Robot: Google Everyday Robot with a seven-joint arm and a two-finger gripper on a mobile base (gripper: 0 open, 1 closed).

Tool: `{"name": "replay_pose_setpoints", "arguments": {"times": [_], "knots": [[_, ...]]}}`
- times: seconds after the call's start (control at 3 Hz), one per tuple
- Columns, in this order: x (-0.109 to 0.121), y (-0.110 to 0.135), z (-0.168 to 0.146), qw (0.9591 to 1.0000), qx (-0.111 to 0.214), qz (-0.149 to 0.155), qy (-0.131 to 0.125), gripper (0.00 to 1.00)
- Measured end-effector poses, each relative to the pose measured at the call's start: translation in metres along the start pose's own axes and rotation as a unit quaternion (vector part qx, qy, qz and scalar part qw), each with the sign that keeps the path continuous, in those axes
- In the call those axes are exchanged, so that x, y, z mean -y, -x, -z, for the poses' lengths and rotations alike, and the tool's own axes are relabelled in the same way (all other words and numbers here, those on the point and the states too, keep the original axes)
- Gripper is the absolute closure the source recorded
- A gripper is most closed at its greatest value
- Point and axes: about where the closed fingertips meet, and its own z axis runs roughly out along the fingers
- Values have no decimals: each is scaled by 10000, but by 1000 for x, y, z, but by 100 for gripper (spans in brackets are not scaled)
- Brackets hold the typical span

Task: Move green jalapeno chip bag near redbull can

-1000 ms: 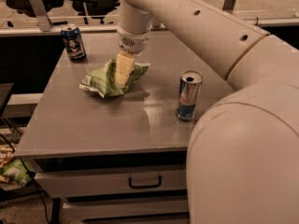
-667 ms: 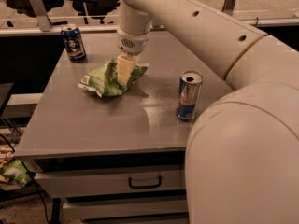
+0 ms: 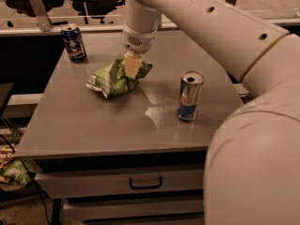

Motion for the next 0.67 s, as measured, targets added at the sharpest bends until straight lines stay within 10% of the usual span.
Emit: {"name": "replay_pose_setpoints", "arguments": {"times": [0.67], "knots": [[-1,-35,33,9998,-54,178,-97,100]]}}
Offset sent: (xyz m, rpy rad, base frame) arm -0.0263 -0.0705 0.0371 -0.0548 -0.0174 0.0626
